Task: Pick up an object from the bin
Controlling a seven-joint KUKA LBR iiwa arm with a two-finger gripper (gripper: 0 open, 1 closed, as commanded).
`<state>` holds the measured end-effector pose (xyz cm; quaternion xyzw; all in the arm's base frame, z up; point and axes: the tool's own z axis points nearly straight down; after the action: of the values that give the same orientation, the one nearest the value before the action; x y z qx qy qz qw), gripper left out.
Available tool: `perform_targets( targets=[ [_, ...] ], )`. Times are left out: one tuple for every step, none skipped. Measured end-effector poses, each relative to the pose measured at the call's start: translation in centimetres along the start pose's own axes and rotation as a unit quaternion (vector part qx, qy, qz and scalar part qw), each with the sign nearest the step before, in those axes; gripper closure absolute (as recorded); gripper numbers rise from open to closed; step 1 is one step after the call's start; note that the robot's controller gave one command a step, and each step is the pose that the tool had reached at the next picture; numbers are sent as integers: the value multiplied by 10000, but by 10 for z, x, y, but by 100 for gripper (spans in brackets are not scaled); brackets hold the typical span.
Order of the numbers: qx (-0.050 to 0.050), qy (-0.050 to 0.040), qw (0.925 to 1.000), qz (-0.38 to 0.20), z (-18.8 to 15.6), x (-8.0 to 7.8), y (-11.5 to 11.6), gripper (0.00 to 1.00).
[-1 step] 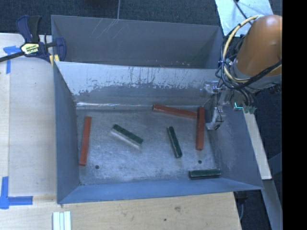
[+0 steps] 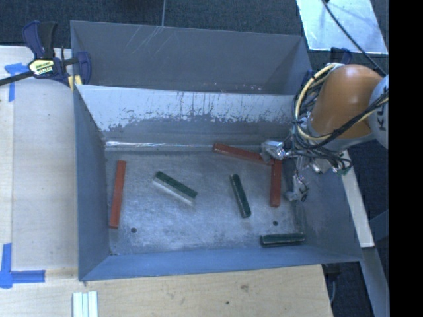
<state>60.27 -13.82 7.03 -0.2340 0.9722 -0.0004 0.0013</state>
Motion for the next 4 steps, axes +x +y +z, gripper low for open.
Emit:
perform_targets(
  targets=[
    [16, -17, 9824, -1867, -31, 4, 10, 0],
    [-23, -18, 9615, -2749, -30, 1, 5, 0],
    [-46, -43, 9547, -2974, -1, -8, 15, 0],
    [-26, -17, 9546, -2978, -1, -10, 17, 0]
  ],
)
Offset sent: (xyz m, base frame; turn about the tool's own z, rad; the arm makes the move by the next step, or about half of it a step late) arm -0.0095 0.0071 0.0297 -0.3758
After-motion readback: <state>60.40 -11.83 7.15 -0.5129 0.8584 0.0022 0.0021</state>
